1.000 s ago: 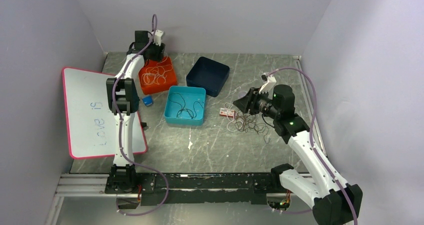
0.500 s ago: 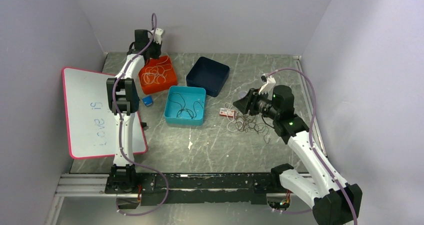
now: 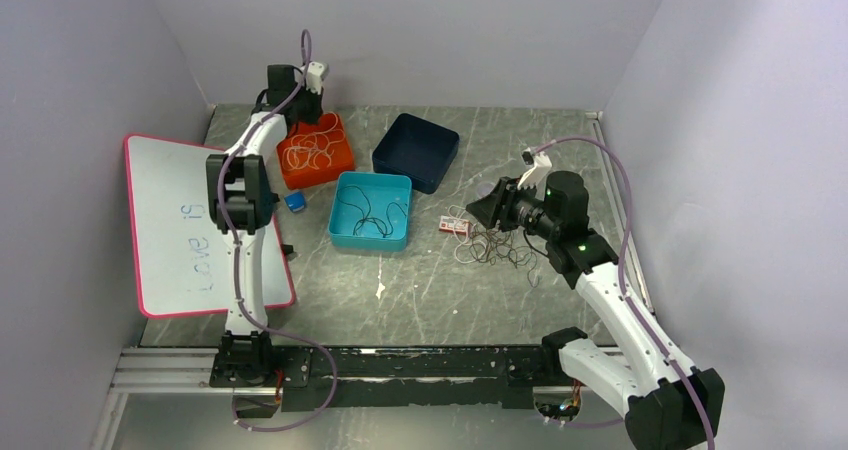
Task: Untangle the cables
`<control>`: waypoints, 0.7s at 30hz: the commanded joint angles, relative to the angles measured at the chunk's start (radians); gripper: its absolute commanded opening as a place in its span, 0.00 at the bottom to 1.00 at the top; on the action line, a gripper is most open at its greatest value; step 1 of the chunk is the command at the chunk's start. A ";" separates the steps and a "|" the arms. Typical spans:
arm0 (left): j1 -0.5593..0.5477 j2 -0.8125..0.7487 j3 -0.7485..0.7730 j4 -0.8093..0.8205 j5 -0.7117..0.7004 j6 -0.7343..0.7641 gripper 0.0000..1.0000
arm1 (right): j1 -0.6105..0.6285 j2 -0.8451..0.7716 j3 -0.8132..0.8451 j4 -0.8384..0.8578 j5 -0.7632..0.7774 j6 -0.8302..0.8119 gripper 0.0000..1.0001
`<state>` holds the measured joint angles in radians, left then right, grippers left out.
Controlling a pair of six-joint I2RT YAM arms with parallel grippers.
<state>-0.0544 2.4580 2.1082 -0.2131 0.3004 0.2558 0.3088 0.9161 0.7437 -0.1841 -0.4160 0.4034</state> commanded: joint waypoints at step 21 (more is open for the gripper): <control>-0.021 -0.196 -0.266 -0.053 -0.087 -0.105 0.07 | -0.004 -0.036 -0.020 0.022 -0.022 -0.003 0.47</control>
<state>-0.0692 2.2852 1.8687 -0.2180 0.2783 0.1951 0.3088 0.8978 0.7376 -0.1841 -0.4210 0.4034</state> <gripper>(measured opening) 0.072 0.463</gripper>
